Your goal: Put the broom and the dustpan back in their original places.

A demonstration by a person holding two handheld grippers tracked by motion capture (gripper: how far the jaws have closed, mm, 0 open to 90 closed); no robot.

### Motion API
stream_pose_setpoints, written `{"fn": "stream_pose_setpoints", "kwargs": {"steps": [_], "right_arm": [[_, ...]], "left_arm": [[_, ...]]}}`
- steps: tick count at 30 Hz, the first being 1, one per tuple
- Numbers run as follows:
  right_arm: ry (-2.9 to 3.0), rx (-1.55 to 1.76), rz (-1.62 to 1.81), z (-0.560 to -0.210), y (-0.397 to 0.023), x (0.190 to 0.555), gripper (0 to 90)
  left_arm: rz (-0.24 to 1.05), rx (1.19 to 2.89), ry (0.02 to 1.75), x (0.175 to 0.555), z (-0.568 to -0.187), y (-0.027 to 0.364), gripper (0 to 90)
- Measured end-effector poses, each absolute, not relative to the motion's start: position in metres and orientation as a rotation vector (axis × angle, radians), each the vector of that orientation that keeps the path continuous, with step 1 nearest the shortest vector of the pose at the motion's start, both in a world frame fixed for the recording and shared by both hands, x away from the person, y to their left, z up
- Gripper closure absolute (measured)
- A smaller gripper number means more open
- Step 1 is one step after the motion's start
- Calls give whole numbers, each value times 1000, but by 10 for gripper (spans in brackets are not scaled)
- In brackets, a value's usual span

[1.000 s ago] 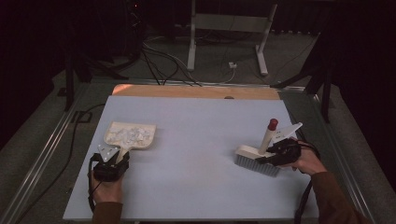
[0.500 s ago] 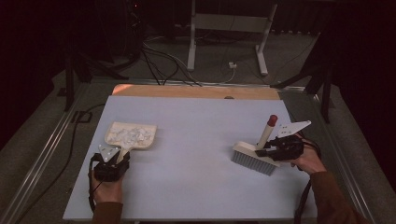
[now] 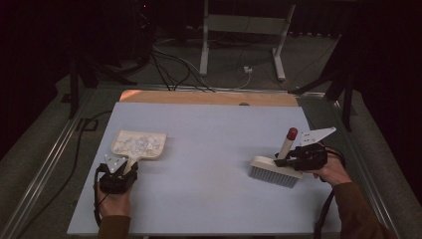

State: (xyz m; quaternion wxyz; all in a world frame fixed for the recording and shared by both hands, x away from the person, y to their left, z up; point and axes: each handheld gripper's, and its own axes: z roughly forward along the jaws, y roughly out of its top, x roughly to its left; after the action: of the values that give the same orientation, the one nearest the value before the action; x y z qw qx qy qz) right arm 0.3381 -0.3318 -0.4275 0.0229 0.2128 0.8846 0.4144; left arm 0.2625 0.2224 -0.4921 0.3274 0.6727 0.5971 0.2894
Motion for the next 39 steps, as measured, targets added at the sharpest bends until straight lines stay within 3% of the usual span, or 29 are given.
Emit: {"fn": "stream_pose_setpoints", "kwargs": {"steps": [20,39], "right_arm": [[2890,679,1307,-430,-350,339,712],[2640,1199,1065,-458,-333,371,604]], "left_arm": [[762,1772,1581,262,-495,219,664],[765,1773,1618,261,-500,217,664]]}}
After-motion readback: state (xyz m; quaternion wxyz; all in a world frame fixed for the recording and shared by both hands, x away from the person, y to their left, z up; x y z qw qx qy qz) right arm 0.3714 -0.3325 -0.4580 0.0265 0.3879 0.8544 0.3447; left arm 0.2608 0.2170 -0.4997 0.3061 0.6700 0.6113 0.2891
